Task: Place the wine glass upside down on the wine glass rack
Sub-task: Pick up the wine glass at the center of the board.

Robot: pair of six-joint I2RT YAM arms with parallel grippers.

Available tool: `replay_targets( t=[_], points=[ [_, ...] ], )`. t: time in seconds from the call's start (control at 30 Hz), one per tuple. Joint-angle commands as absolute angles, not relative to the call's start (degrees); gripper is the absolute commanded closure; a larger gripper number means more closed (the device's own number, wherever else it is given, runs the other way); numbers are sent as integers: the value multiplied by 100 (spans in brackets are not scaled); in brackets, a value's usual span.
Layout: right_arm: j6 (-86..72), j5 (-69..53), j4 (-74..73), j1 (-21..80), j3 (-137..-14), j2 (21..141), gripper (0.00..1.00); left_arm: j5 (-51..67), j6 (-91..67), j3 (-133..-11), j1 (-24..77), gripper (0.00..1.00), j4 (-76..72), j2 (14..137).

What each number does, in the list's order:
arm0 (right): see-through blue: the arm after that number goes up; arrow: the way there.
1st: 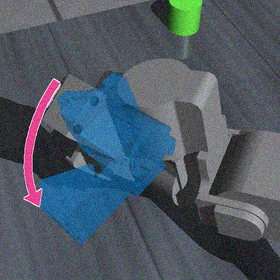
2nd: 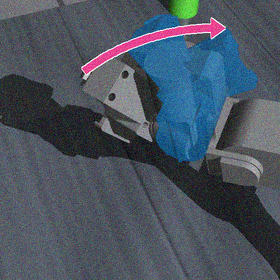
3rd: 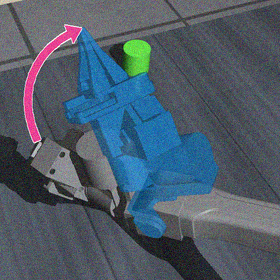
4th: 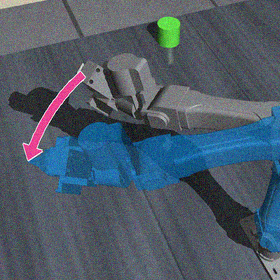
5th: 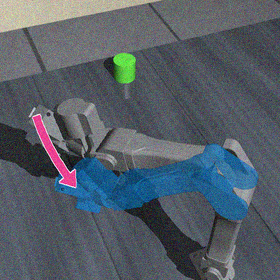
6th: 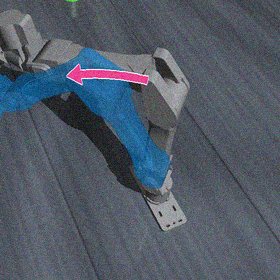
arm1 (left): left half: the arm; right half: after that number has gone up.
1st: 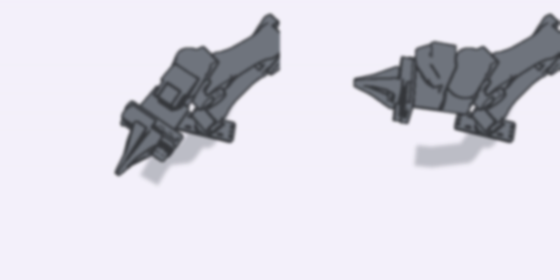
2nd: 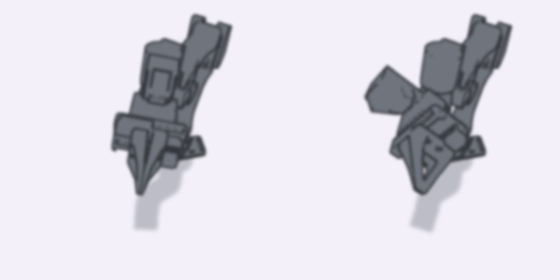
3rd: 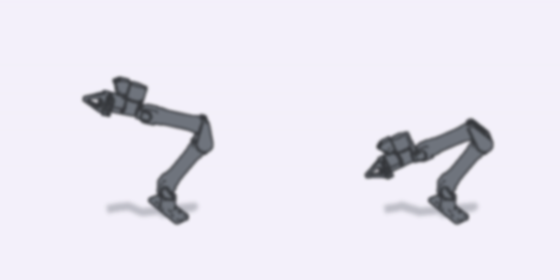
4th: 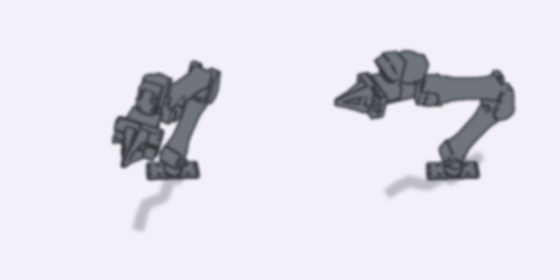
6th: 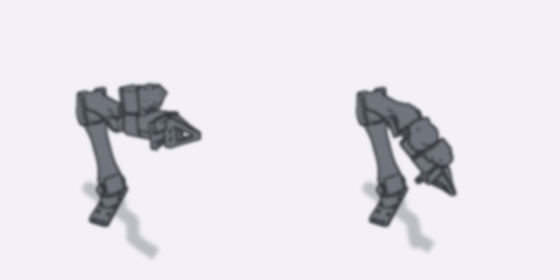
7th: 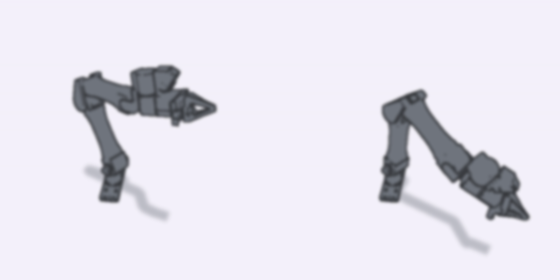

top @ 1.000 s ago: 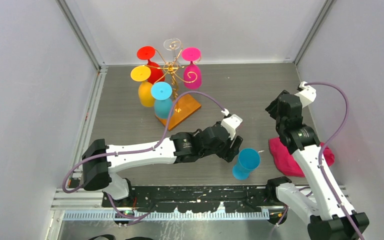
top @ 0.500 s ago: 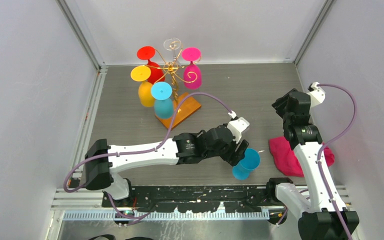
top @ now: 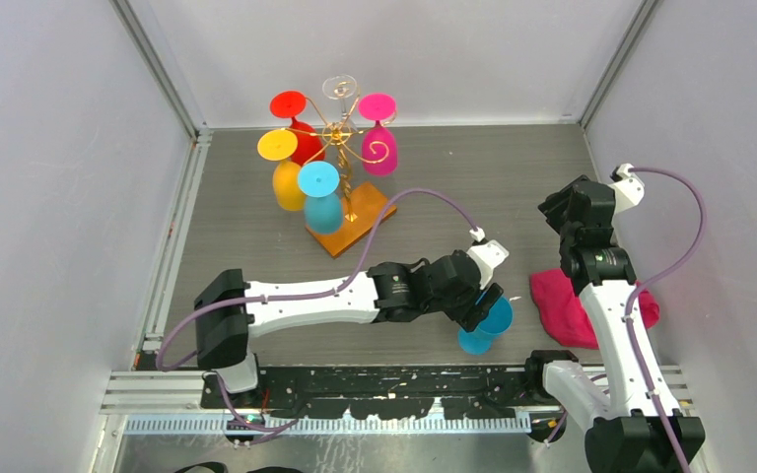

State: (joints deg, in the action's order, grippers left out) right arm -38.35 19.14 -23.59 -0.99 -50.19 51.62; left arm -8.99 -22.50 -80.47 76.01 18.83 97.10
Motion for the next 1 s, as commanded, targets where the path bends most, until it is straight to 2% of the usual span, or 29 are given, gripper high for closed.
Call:
replay_targets(
  t=[0.0, 0.27, 0.43, 0.53, 0.63, 0.67, 0.77, 0.8, 0.97],
  points=[
    [-3891, 1946, -2118, -125, -4997, 4993, 49, -1028, -2170, -8432, 7622, 36, 2106, 9877],
    [-3868, 1962, -2139, -129, -4984, 4930, 48, -1113, -2245, -8695, 7625, 37, 2444, 10139],
    [-3867, 1960, -2136, -135, -4967, 4912, 48, -1132, -2259, -8824, 7621, 42, 2565, 10263],
    [-3873, 1975, -2119, -130, -4932, 4893, 48, -1167, -2259, -8893, 7623, 54, 2631, 10339],
    [-3869, 2007, -2127, -131, -4922, 4877, 48, -1180, -2259, -8903, 7622, 72, 2636, 10345],
    [-3871, 2008, -2127, -131, -4923, 4870, 48, -1190, -2266, -8897, 7625, 81, 2643, 10340],
    [-3875, 2039, -2136, -132, -4909, 4851, 48, -1241, -2289, -8835, 7625, 96, 2652, 10276],
    [-3881, 2039, -2131, -132, -4905, 4843, 48, -1266, -2314, -8803, 7623, 99, 2642, 10244],
    [-3892, 2039, -2142, -132, -4896, 4752, 48, -1443, -2435, -8564, 7628, 99, 2554, 10002]
  ],
)
